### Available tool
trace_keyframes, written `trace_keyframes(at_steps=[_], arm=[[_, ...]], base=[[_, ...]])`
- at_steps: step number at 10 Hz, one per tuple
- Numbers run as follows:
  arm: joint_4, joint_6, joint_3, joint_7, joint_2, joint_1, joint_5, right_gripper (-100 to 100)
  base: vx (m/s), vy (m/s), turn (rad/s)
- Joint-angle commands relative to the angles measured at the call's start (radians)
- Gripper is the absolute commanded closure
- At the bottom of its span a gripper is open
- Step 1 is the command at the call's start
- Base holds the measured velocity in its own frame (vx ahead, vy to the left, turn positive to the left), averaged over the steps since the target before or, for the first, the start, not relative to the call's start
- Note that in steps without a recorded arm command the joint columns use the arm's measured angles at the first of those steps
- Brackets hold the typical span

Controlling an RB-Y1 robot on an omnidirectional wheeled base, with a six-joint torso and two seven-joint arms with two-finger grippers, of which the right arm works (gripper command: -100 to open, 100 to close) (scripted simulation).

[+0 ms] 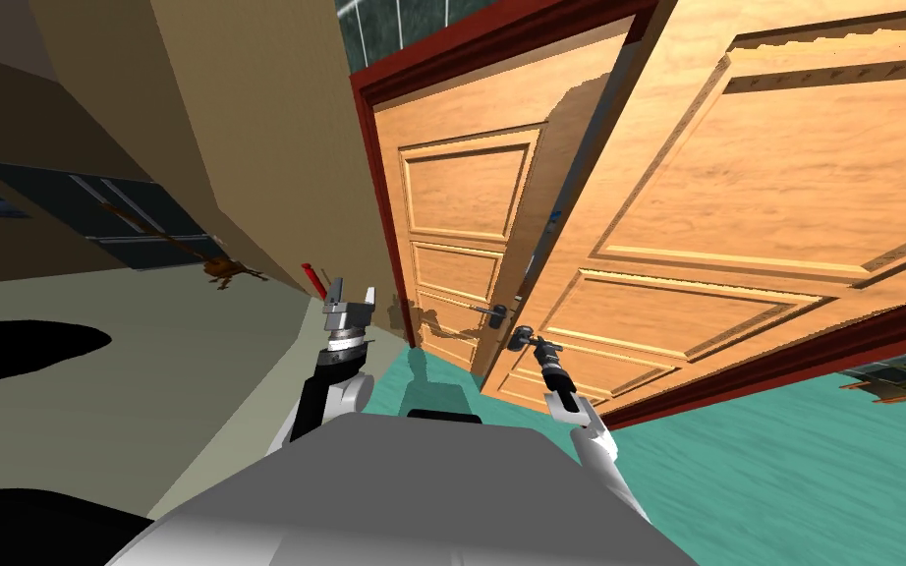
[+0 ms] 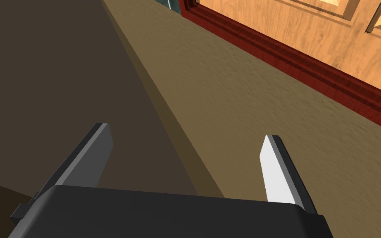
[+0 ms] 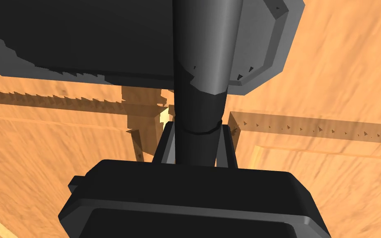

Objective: Pull the door open

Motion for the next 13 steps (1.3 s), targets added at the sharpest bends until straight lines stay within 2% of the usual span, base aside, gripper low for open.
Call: trace_keyframes(at_steps=[1,4,5,6,13], arm=[[-0.007,-0.009,0.013,-0.021,-0.016,0.008,0.003,100],[-0.022,-0.035,0.066,-0.062,-0.03,0.017,0.015,100],[-0.012,-0.029,0.051,-0.051,-0.029,0.012,0.012,100],[-0.019,-0.048,0.069,-0.074,-0.041,0.027,0.02,100],[-0.052,-0.133,0.131,-0.17,-0.101,0.09,0.051,100]], base=[[-0.194,-0.041,0.127],[-0.212,-0.083,0.163],[-0.092,-0.036,0.049],[-0.139,-0.039,0.1],[-0.217,-0.07,0.104]])
